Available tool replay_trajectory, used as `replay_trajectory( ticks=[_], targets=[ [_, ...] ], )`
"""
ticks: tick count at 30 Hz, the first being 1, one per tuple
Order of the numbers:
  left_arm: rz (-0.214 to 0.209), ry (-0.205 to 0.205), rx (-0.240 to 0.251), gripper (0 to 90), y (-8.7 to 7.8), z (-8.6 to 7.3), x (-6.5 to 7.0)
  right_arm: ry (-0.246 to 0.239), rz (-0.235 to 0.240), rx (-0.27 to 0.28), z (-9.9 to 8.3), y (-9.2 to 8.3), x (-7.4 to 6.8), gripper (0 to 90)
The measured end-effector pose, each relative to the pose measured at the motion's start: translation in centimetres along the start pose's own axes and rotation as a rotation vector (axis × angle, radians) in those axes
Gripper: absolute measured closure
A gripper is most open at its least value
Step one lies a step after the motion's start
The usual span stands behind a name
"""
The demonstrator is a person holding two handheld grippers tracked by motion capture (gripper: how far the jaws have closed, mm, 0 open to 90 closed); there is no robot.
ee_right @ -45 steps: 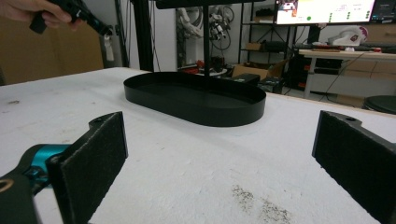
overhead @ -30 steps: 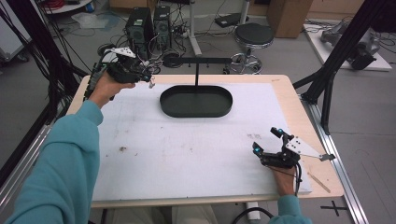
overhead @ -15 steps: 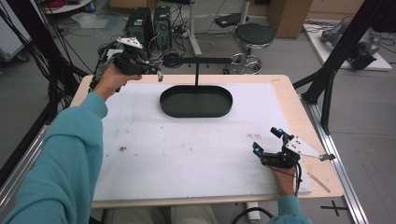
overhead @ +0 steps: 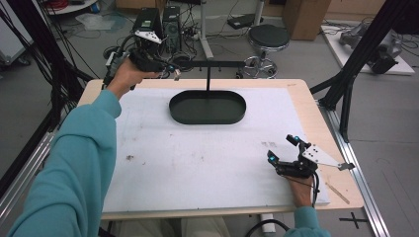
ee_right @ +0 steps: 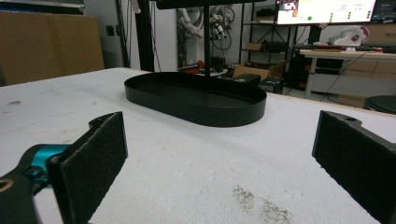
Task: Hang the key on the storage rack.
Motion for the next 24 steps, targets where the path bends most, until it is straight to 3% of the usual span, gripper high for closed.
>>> replay_trajectory(
  ticks=[24],
  targets=[
    [0.036, -0.008, -0.049, 88.3, 2.4, -1.3, -0.8, 0.005, 0.0, 0.001, 0.0, 0.0, 0.0, 2.4]
  ],
)
Point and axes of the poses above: each handheld gripper's, and its own axes: y roughly forward along the jaws, z roughly out of its top, x roughly to its right, the point moved 6 cm from there along y, roughly forward along the jaws, and after that the axes turned 12 degrees about x, right-handed, at the moved point
